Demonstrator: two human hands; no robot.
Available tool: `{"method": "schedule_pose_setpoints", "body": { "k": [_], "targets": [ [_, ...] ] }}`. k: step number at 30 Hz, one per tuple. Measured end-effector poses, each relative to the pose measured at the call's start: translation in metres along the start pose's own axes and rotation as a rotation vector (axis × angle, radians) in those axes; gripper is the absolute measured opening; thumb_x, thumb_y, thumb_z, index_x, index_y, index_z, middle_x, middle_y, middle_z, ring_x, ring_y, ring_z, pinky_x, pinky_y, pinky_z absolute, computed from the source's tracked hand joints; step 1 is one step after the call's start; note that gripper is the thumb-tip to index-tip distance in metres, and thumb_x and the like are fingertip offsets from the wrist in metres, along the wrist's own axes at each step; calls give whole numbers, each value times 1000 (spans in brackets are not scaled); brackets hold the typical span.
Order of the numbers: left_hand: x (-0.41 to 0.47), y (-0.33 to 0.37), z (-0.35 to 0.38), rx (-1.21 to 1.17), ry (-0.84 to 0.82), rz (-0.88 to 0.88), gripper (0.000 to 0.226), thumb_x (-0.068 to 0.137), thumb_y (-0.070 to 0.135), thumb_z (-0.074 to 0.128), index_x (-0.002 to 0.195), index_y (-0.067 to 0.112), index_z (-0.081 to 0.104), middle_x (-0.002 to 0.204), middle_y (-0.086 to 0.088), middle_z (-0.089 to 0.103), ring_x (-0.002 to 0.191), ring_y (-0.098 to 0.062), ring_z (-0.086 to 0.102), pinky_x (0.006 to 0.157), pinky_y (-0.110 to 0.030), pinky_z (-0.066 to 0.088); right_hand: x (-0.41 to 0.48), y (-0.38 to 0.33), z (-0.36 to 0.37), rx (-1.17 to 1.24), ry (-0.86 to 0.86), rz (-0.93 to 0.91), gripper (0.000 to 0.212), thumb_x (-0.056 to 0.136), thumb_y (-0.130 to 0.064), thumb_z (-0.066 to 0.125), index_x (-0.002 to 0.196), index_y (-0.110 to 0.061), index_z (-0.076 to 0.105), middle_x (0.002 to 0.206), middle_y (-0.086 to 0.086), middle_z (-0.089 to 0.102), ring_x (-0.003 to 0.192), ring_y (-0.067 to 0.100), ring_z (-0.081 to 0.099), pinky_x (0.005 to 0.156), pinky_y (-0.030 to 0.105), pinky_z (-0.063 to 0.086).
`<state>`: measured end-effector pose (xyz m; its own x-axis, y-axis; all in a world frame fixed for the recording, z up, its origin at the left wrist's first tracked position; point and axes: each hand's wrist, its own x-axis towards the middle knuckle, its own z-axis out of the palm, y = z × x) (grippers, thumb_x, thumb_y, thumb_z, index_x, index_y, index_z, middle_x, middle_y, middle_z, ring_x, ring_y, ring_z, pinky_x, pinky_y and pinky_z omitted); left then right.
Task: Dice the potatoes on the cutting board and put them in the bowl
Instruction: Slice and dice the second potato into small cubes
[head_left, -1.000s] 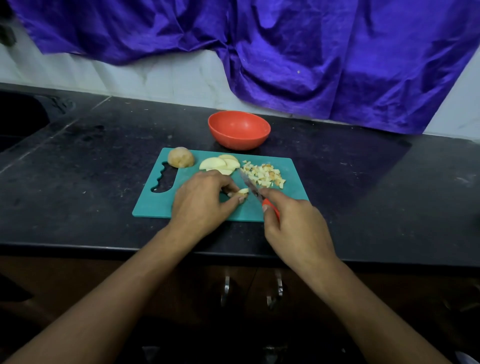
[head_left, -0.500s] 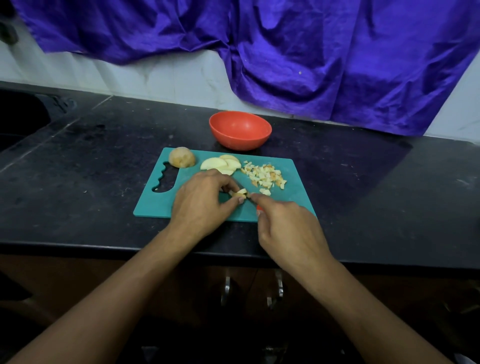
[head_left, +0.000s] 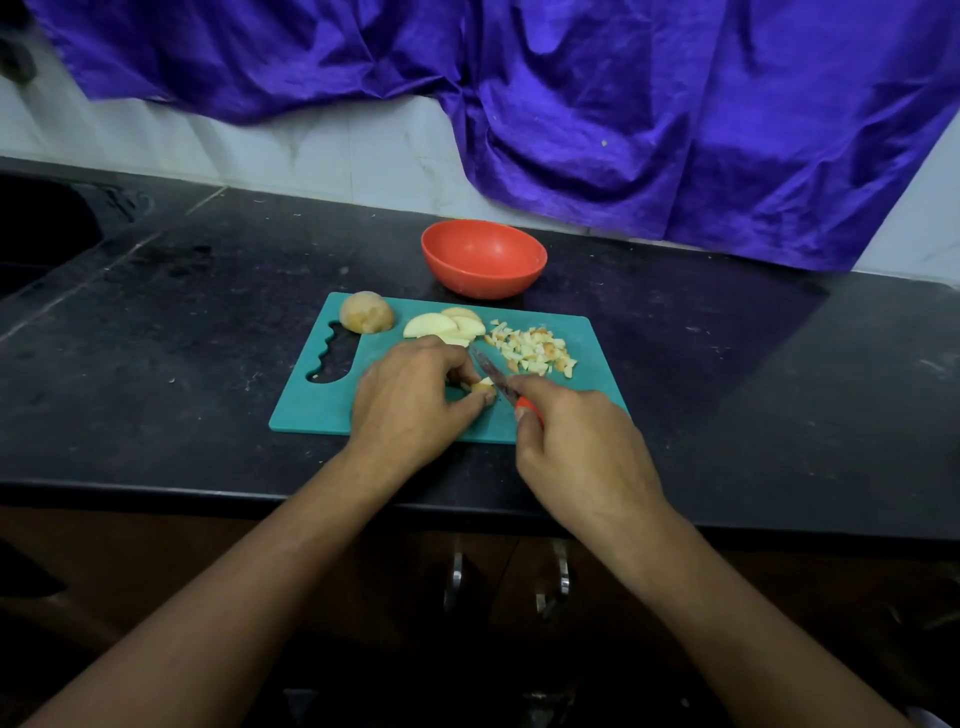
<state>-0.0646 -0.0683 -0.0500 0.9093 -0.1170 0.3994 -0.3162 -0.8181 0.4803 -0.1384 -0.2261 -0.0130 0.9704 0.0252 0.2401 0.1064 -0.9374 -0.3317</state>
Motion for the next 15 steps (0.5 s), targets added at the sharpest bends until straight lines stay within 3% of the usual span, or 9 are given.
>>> {"method": "schedule_pose_setpoints", "body": {
  "k": [3, 10, 15],
  "targets": [
    [-1, 0, 0, -13, 0, 16, 23, 82, 54, 75, 89, 34, 68, 91, 17, 60, 93, -7, 55, 77, -34, 50, -3, -2, 1, -25, 8, -8, 41, 106, -33, 44, 146, -37, 51, 103, -3, 70, 88, 15, 64, 71, 34, 54],
    [-3, -5, -3, -75, -35, 33, 23, 84, 49, 75, 100, 34, 74, 93, 18, 61, 94, -6, 56, 78, -31, 48, -7, -1, 4, -33, 20, -17, 41, 106, -31, 43, 146, -37, 50, 97, -5, 69, 80, 12, 63, 69, 36, 56],
    [-1, -1, -2, -40, -24, 22, 21, 82, 54, 76, 93, 36, 70, 87, 19, 60, 91, -5, 57, 75, -33, 50, -6, 0, 2, -19, 10, -23, 41, 106, -30, 44, 146, -37, 51, 96, -5, 68, 79, 12, 63, 69, 37, 57]
  ]
}}
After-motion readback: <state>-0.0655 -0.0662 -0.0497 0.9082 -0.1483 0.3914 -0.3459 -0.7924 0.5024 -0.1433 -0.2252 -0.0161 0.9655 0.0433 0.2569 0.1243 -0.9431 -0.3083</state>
